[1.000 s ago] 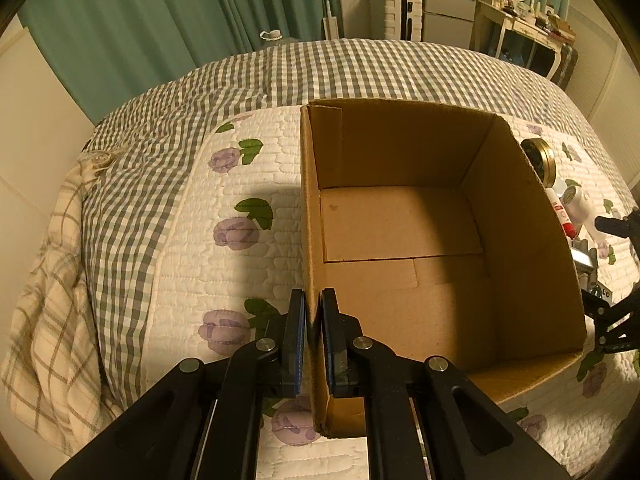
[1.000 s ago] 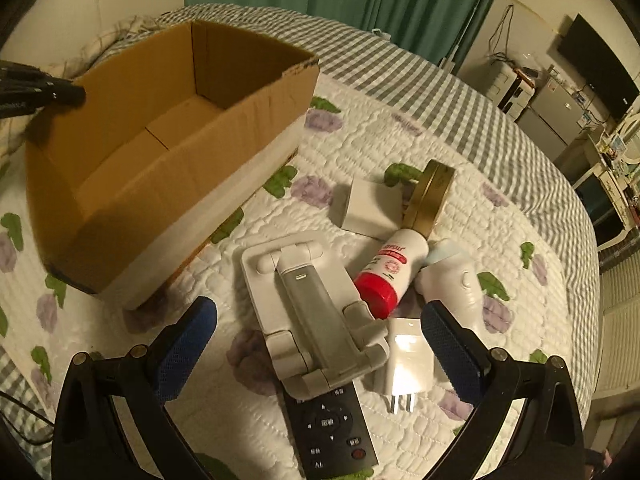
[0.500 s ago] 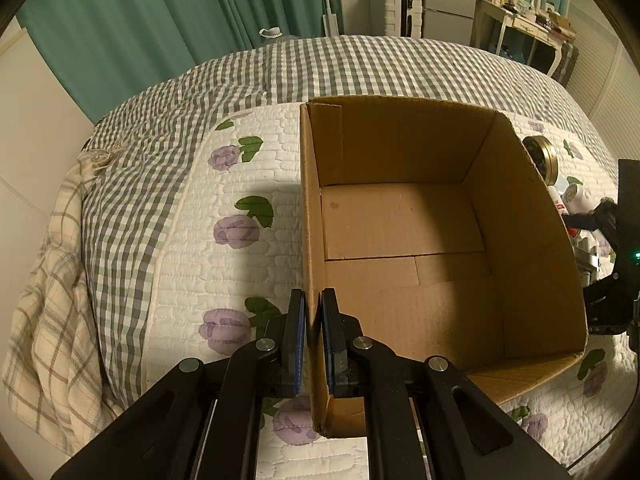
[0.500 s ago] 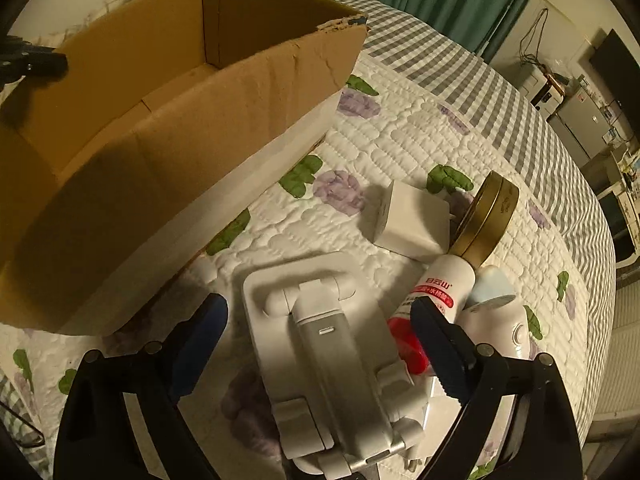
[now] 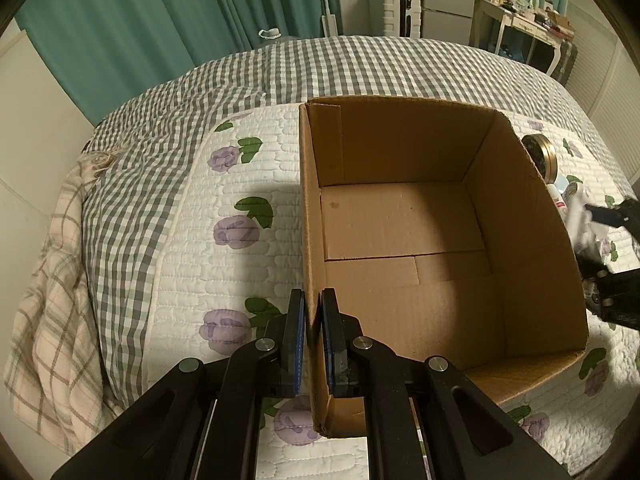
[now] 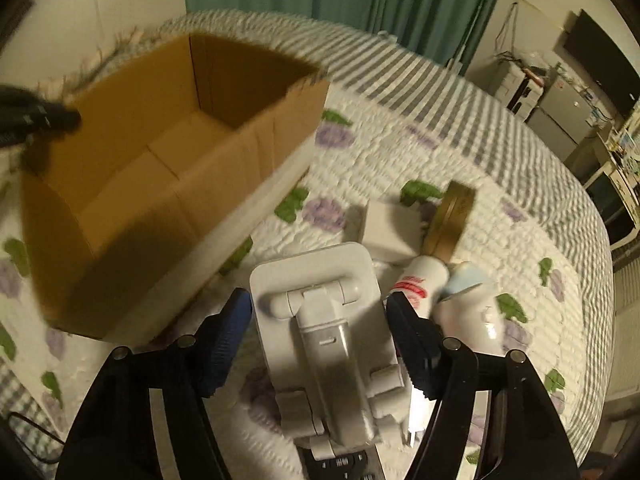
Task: Organize rigid objects
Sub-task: 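Grasp the white phone stand with the right gripper and lift it, then carry the phone stand into the box and open the right gripper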
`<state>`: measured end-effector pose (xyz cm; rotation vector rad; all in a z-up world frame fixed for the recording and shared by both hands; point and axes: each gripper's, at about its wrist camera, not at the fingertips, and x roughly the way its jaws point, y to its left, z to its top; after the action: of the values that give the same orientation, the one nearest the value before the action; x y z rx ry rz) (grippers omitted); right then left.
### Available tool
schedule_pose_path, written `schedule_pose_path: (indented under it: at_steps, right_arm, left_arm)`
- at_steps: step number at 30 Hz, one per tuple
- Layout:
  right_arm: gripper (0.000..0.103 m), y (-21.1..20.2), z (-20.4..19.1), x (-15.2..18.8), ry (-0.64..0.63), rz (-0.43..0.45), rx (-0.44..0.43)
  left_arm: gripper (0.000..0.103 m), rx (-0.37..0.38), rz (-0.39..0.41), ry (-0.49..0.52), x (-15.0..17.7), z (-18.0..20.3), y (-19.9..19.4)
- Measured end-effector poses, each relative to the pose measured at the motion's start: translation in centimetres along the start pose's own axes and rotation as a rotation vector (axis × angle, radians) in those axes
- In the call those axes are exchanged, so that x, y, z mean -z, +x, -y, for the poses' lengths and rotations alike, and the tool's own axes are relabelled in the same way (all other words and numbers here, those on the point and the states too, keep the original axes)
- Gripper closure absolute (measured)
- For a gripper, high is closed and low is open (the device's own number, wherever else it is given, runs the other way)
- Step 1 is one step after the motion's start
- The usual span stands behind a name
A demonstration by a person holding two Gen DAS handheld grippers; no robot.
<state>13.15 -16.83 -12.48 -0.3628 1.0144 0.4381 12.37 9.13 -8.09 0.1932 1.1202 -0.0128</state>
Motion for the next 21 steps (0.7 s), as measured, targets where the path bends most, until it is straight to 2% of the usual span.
schedule_pose_path:
  at_steps: [4,5,6,12,17,21]
  right_arm:
    - [0.036,-3.3,0.1,-0.9,0.024,0.077,0.002]
    - [0.039,-4.2,0.1,-1.2,0.030,0.098,0.010]
    - [0.046,-4.9,0.0,-1.5,0.035,0.117,0.022]
    - [0.046,-9.8,-1.3,-4.7,0.027,0.251,0.046]
    - [0.046,-13.3,-4.2,-7.5,-0.031,0.322,-0.004]
    - [0.046,-13.4,-6.8,-8.7,-0.063,0.320,-0.073]
  left_arm:
    - [0.095,0.005,0.002,0.001,-0.1,0.0,-0.2]
    - [0.095,0.005,0.003,0.003,-0.1,0.0,-0.3]
    - [0.095,0.005,0.004,0.005,-0.1,0.0,-0.3]
    - [0.095,0.016,0.006,0.009,-0.2,0.0,-0.4]
    - [0.095,0.023,0.006,0.009,-0.3,-0.1,-0.3]
    - [0.095,0.027,0.009,0.009,-0.3,-0.2,-0.3]
